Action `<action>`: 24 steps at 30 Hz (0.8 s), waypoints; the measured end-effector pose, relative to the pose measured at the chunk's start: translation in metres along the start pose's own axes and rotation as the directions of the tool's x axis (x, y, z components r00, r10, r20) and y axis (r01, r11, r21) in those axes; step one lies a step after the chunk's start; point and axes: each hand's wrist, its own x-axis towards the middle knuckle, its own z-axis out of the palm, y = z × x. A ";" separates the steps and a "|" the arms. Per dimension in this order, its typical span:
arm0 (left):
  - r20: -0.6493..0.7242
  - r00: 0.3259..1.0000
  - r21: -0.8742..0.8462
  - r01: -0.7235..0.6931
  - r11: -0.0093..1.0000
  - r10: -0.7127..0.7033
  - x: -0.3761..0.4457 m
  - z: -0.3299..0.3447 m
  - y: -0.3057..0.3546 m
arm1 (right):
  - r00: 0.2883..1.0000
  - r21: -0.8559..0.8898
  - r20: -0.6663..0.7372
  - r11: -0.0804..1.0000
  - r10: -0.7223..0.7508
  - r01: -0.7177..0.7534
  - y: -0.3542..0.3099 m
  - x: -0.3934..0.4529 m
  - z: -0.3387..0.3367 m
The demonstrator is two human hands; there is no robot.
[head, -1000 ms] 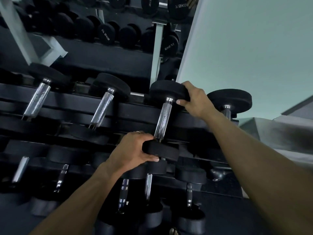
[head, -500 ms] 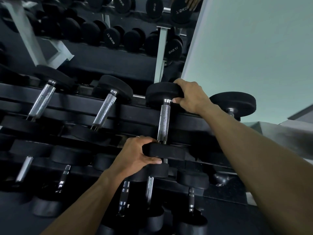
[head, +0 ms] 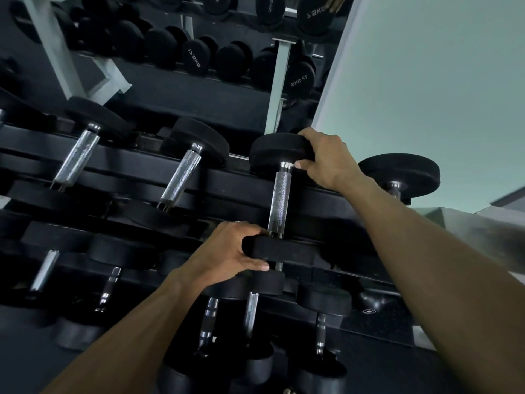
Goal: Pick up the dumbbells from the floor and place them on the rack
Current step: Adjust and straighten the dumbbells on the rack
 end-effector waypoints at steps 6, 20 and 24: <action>-0.006 1.000 -0.027 0.007 1.000 -0.007 -0.002 -0.003 0.003 | 1.000 0.011 0.000 1.000 0.016 -0.016 -0.001 0.000 0.000; -0.184 0.980 0.269 -0.020 0.963 0.072 -0.050 -0.045 -0.007 | 0.950 -0.073 0.042 0.947 -0.310 0.312 -0.078 0.000 0.016; -0.252 0.961 0.313 -0.028 0.949 0.112 -0.058 -0.085 -0.022 | 0.957 -0.032 0.081 0.959 -0.278 0.282 -0.112 0.008 0.035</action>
